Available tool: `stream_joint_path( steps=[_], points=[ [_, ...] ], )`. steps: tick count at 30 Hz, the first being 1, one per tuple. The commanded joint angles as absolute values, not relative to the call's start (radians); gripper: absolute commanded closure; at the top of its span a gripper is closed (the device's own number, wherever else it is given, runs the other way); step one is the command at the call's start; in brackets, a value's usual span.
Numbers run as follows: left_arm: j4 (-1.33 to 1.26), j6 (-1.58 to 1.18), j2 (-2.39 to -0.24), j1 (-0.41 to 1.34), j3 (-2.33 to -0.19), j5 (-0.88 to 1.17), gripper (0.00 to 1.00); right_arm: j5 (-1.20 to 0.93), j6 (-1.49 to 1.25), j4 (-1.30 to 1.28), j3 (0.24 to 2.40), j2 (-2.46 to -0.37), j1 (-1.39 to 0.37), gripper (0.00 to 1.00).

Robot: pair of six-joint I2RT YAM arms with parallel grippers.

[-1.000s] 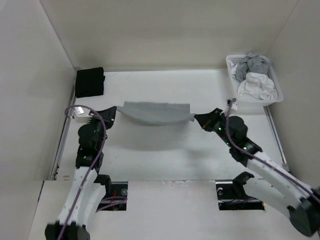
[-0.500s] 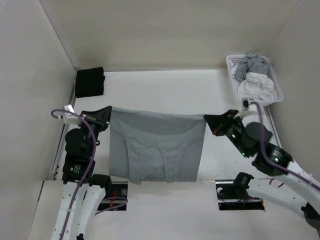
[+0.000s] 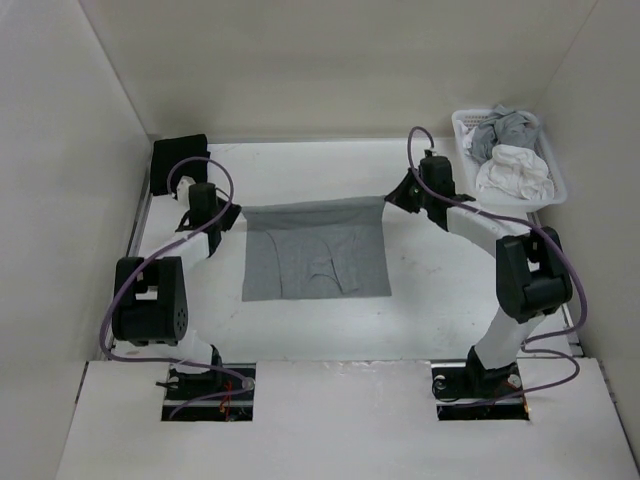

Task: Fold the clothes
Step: Fold the tank top

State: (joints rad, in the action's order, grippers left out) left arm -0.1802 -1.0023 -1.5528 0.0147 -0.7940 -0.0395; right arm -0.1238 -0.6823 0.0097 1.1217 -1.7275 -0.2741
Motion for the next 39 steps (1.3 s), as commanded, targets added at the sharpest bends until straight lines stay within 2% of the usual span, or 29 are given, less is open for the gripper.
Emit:
stream_joint_path(
  steps=[1,4,14,21,22,34,37,39],
  points=[
    [-0.351,-1.022,-1.516,0.011,-0.904,-0.020,0.97,-0.206,-0.709,0.127,1.213,-1.684,-0.252,0.97],
    [-0.380,-1.022,-1.453,0.021,-0.827,-0.022,0.97,-0.195,-0.701,0.138,1.136,-1.631,-0.257,0.97],
    [-0.472,-1.032,-1.125,0.013,-0.385,0.044,0.96,-0.115,-0.769,0.308,0.634,-1.309,-0.335,0.97],
    [-0.338,-1.000,-0.777,-0.024,-0.190,0.101,0.96,-0.025,-0.804,0.241,0.419,-1.065,-0.435,0.96],
    [-0.252,-0.983,-0.640,-0.033,-0.151,0.104,0.96,0.029,-0.827,0.191,0.360,-0.983,-0.465,0.96],
    [-0.166,-0.972,-0.543,-0.065,-0.020,0.127,0.94,0.023,-0.933,0.109,0.226,-0.916,-0.499,0.94],
    [-0.135,-0.976,-0.506,-0.084,-0.015,0.156,0.93,0.032,-0.936,0.095,0.229,-0.922,-0.504,0.90],
    [-0.130,-0.966,-0.505,-0.088,-0.011,0.161,0.89,0.037,-0.933,0.095,0.232,-0.925,-0.504,0.83]
  ],
)
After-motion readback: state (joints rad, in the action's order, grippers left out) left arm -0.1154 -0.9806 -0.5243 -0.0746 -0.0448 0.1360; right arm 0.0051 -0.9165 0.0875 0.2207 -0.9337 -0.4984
